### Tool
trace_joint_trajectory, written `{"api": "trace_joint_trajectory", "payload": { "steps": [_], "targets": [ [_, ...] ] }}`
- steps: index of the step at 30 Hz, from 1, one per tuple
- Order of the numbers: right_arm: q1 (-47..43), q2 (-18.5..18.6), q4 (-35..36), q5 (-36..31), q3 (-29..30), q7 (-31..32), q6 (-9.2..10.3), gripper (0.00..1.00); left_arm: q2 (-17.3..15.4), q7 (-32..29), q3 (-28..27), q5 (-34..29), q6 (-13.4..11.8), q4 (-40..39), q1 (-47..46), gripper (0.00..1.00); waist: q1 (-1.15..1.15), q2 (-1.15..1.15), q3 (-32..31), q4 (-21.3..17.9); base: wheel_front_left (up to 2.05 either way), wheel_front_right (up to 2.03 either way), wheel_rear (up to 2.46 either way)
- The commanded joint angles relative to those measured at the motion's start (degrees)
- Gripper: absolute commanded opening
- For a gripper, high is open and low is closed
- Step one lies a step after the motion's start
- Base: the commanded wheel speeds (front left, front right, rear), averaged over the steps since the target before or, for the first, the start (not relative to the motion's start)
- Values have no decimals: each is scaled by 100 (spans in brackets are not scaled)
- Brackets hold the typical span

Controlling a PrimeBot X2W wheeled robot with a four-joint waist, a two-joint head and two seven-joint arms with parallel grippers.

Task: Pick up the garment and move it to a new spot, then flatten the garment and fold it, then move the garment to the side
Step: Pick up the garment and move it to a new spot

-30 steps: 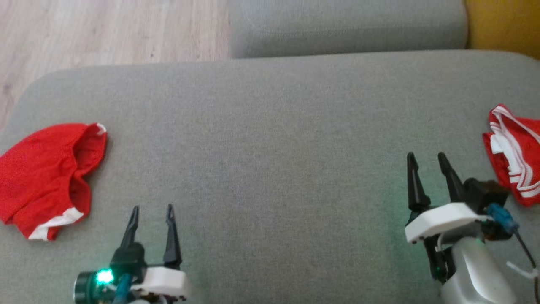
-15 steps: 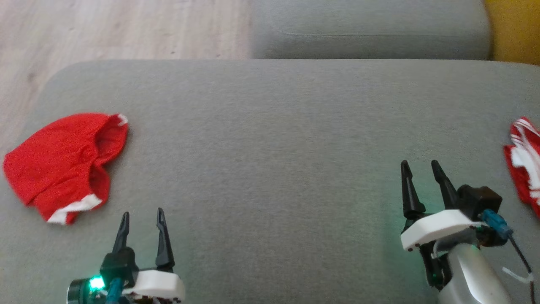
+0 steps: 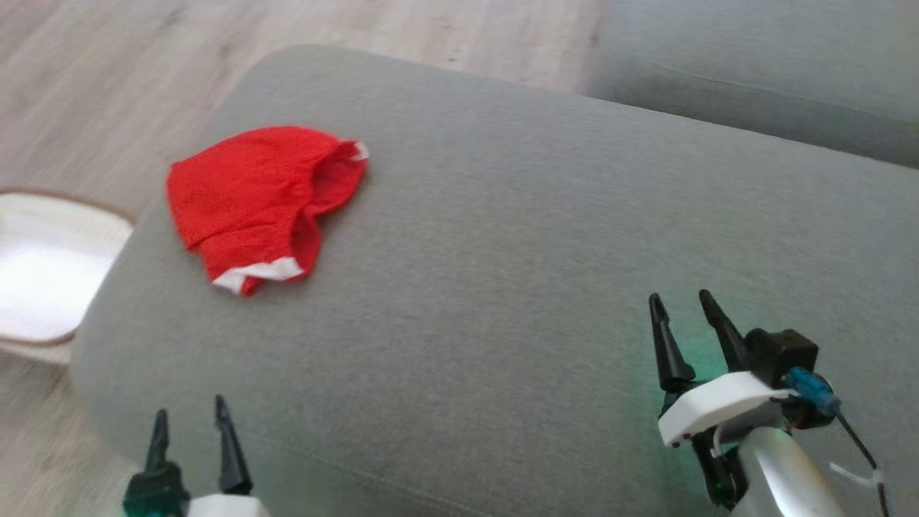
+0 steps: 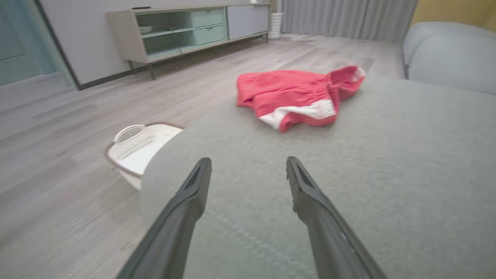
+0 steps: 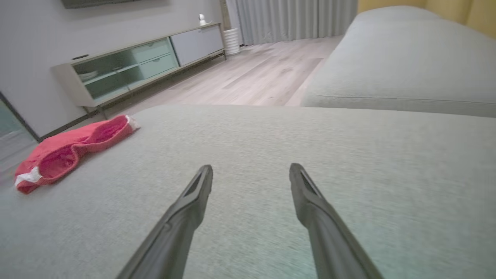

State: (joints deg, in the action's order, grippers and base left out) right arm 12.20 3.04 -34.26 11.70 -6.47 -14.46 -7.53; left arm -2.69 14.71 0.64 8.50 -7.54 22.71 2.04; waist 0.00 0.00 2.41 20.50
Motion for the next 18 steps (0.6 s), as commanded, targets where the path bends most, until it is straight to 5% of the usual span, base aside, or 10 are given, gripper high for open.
{"api": "trace_joint_trajectory", "payload": {
  "steps": [1, 11, 18],
  "targets": [
    [140, -16, 116, 39, -198, -53, 4, 100, -23, 29, -349, -84, 32, -141, -117, 100, 0, 0, 60, 314, 0, 0, 0],
    [333, -16, 148, -148, -335, -53, 4, 100, -53, 29, -1087, -179, 245, -132, -400, 100, 0, 0, 516, 105, 0, 0, 0],
    [607, -16, 333, -443, -228, -53, 4, 100, -404, 29, -1412, -167, 629, 130, -1412, 100, 0, 0, 1159, -264, 0, 0, 0]
  ]
}}
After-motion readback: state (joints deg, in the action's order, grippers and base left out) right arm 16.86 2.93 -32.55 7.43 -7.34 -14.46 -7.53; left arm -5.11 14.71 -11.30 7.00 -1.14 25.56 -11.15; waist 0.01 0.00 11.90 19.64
